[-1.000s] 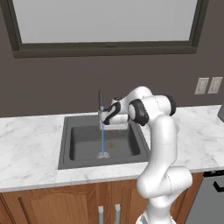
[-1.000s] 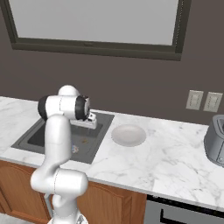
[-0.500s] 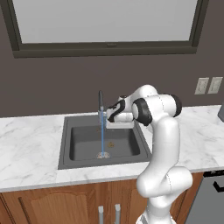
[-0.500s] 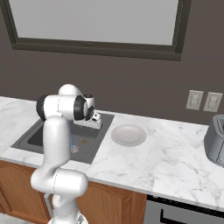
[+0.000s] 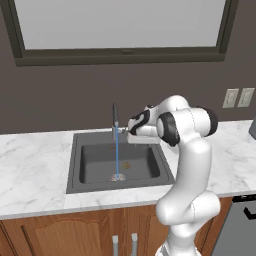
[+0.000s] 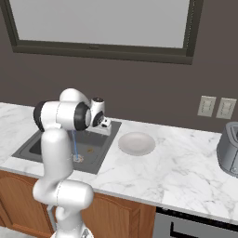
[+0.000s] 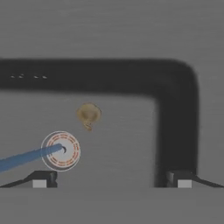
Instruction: Turn on the sink faucet. Then move the garlic from the counter to the sink. Turn off the sink. Move the vegetable from the sink to the pot next to the stove. Finally move the pot to the front right burner.
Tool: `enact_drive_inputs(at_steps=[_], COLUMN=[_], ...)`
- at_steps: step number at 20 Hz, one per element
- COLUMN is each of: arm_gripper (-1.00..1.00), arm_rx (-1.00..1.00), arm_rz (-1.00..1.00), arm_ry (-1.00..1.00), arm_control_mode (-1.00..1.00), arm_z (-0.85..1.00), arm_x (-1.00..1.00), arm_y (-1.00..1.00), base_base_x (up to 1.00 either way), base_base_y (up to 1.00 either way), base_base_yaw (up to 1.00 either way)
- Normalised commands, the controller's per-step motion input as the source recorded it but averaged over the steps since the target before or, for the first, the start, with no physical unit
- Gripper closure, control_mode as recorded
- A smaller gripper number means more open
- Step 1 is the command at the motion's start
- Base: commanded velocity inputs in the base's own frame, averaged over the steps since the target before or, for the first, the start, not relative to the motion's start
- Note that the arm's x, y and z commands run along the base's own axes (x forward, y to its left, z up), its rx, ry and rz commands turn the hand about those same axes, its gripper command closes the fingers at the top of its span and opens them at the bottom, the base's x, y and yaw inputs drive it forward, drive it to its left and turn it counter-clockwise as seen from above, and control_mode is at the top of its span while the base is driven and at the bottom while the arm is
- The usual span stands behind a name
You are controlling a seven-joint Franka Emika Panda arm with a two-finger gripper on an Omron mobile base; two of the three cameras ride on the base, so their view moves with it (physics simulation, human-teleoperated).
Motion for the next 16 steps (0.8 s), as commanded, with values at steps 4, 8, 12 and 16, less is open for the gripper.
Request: enact_drive_inputs(at_steps=[4,8,12,16], arm_gripper=[-1.0,-1.0,-1.0,-1.0], arm_rx=[0.02,0.03,0.06,0.06], arm_rz=[0.0,0.0,0.03,0.07], arm_ry=[-0.09,-0.1,-0.14,-0.2], arm_control_mode=[-1.0,-1.0,-1.0,-1.0], arm_z=[0.56,0.4,0.28,0.23], arm_x=[-0.16,-0.1,-0.09,-0.11], arm_y=[-0.03,-0.01,-0.02,-0.01], base_base_x=[0.0,0.0,0.0,0.0], base_base_y=[0.0,0.0,0.0,0.0], base_base_yaw=[0.0,0.0,0.0,0.0])
